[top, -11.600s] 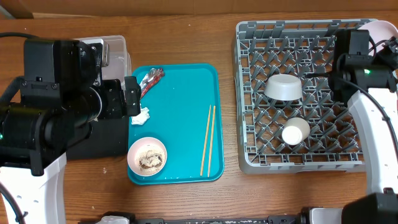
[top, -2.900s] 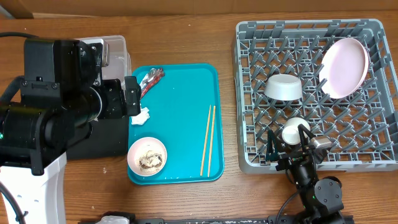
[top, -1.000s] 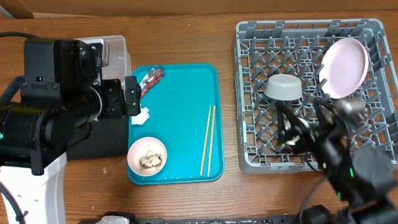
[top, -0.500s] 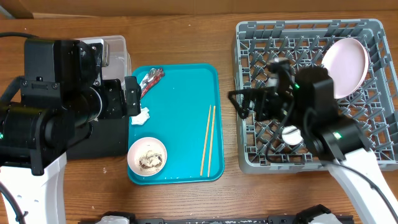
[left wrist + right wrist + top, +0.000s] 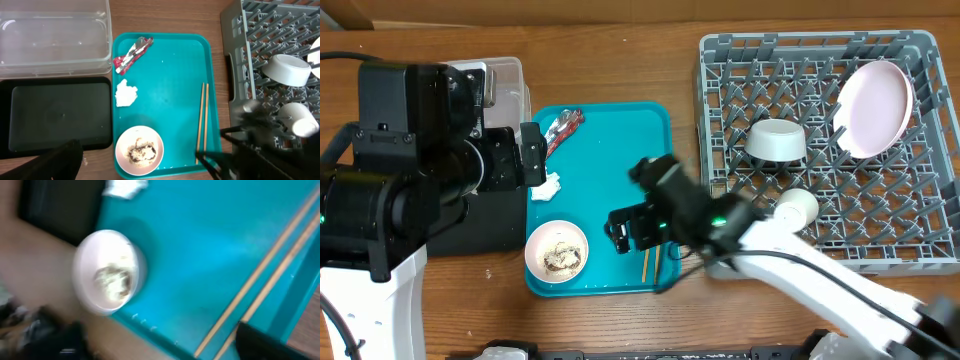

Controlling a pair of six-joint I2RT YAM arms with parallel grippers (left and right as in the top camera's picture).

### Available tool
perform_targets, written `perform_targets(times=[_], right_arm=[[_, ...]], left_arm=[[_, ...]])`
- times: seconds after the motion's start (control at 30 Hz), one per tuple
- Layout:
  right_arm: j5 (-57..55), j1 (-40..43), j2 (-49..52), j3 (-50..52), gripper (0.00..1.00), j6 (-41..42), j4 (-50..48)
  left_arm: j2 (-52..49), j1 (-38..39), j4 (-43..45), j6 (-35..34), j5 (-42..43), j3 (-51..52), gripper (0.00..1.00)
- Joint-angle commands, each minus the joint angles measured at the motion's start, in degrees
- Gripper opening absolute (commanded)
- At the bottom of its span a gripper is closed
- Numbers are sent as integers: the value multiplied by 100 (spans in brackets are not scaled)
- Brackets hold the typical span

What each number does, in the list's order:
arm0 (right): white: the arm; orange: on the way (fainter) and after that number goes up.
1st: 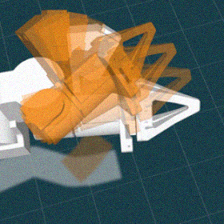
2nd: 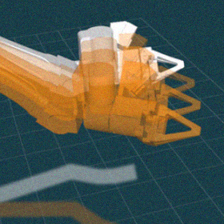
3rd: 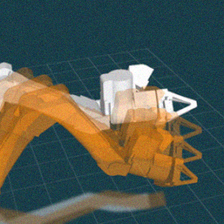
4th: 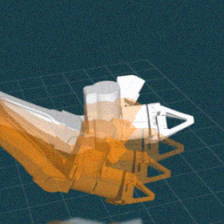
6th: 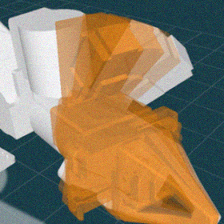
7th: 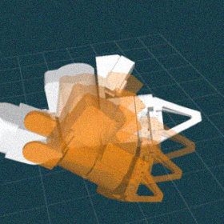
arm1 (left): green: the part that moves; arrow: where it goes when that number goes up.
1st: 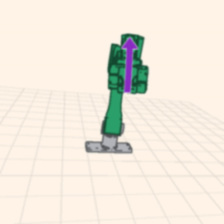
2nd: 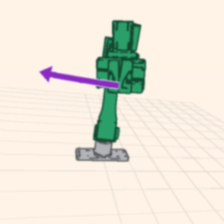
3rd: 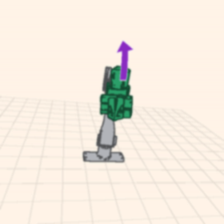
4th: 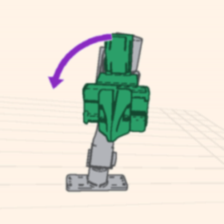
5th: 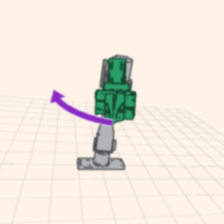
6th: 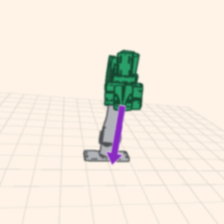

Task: Sort waste into correct bins and load items into the dishwasher
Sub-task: 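Reach the right gripper down to the wooden chopsticks on the teal tray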

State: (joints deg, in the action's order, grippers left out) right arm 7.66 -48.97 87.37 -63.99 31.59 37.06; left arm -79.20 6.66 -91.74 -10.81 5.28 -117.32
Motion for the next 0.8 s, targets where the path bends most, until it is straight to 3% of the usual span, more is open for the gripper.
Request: perform_targets(times=[0.0, 0.17, 0.47, 0.57, 0.63, 0.7, 0.77], right_arm=[[-1167, 81, 575, -136, 82, 1045, -164], [-1054, 385, 1174, -136, 82, 1338, -540], [-601, 533, 1696, -133, 47, 1349, -813], [-494, 533, 1821, -133, 41, 1386, -848], [-474, 533, 1923, -133, 41, 1427, -828], [-479, 533, 2020, -133, 50, 1591, -804], [-476, 540, 2100, -133, 52, 1663, -813]], left_arm=[[-20, 11, 7, -98, -39, -44, 100], [-20, 11, 7, -101, -39, -44, 100], [-20, 11, 7, -98, -39, -44, 100], [-20, 11, 7, -98, -39, -44, 100], [-20, 11, 7, -98, -39, -44, 100], [-20, 11, 7, -98, -39, -44, 100], [-20, 11, 7, -98, -39, -44, 100]])
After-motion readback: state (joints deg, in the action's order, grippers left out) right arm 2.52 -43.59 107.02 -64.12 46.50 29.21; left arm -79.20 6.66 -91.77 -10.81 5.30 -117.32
